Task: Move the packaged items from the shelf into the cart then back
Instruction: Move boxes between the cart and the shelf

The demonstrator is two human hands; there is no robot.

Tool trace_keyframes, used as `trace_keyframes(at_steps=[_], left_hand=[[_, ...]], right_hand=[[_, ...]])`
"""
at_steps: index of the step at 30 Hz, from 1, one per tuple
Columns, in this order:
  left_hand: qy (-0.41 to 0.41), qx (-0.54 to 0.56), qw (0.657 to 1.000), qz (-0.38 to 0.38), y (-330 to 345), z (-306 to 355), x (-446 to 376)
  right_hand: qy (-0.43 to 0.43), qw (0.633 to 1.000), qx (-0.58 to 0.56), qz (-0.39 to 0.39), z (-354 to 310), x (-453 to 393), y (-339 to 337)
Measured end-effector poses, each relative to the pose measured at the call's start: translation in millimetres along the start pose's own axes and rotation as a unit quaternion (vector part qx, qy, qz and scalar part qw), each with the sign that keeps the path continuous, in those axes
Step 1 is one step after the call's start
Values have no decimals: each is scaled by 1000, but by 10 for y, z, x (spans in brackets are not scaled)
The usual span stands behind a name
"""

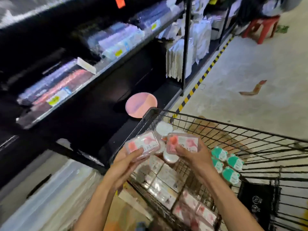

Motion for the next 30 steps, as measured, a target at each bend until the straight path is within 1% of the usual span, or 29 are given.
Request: trace_keyframes(at_steps=[3,6,9,12,16,21,26,30], left_hand=[[48,64,997,10,-231,245,462],[92,68,992,50,-575,400,944],[137,79,982,107,-1134,475,1510],[176,73,969,155,-1832,450,2135],[210,68,946,237,-2859,269,3121],[224,26,909,350,-3983,-46,4481],[227,21,864,450,-4863,-472,5680],[223,33,838,498,-5354,-781,6380]], right_hand=[[-13,998,-8,-62,-122,160,535],[-32,993,-14,-114,-186,371,1087],[-58,984,-3,-166,-248,659,1726],[-79,970,3,-230,-291,1117,2463],[-84,945,11,-315,-203,1944,3494],[-64,910,21,-409,191,3073,4775],[-48,869,27,-491,530,4220,5808],[-36,830,32,-555,718,4935,6402]])
Point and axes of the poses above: each hand's wrist, its own x-axis away from the middle knuckle, its own y-axis out of the palm, z = x × y, the point moved 10 cm from there along -x, towards the middle knuckle, and after that the axes turned 9 degrees about -y, right-handed, at the moved point
